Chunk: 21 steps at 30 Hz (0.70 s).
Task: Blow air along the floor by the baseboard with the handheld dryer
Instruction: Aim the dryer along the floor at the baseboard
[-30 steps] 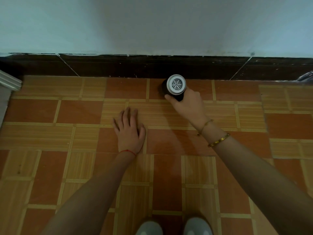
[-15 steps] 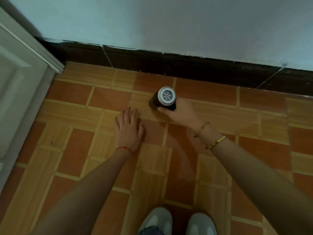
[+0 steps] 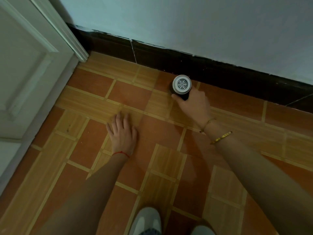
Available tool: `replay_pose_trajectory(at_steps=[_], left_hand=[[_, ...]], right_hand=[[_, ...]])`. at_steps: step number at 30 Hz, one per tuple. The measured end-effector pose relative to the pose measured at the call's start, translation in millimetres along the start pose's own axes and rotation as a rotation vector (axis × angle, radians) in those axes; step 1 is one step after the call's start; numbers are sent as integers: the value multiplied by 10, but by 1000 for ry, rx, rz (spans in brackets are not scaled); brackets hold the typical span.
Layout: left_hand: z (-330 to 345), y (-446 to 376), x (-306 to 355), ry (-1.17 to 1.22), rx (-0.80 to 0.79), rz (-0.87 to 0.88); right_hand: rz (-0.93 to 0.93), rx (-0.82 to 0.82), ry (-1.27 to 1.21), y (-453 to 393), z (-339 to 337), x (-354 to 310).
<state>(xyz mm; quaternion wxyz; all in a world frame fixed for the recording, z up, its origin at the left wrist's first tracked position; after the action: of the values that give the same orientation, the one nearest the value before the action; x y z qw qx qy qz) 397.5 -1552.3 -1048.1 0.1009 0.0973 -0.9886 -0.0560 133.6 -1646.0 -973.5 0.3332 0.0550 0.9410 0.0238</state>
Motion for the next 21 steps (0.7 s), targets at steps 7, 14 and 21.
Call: replay_pose_trajectory(at_steps=[7, 14, 21], left_hand=[[12, -32, -339, 28, 55, -69], [49, -40, -401, 61, 115, -64], [75, -54, -418, 42, 134, -58]], right_hand=[[-76, -69, -20, -204, 349, -397], [-241, -275, -87, -127, 851, -880], [-176, -97, -66, -456, 785, -961]])
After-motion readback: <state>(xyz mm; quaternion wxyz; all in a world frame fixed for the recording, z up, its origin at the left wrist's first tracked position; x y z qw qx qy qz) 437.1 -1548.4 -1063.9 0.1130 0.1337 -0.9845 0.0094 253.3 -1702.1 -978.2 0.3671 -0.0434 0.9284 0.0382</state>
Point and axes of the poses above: each hand's wrist, its own y-axis away from the middle knuckle, its own z-axis out of the palm, x = y × z, the point moved 9 cm from there along -y, towards the middle knuckle, and after that the axes turned 2 degrees about -z, right-handed, at the moved point
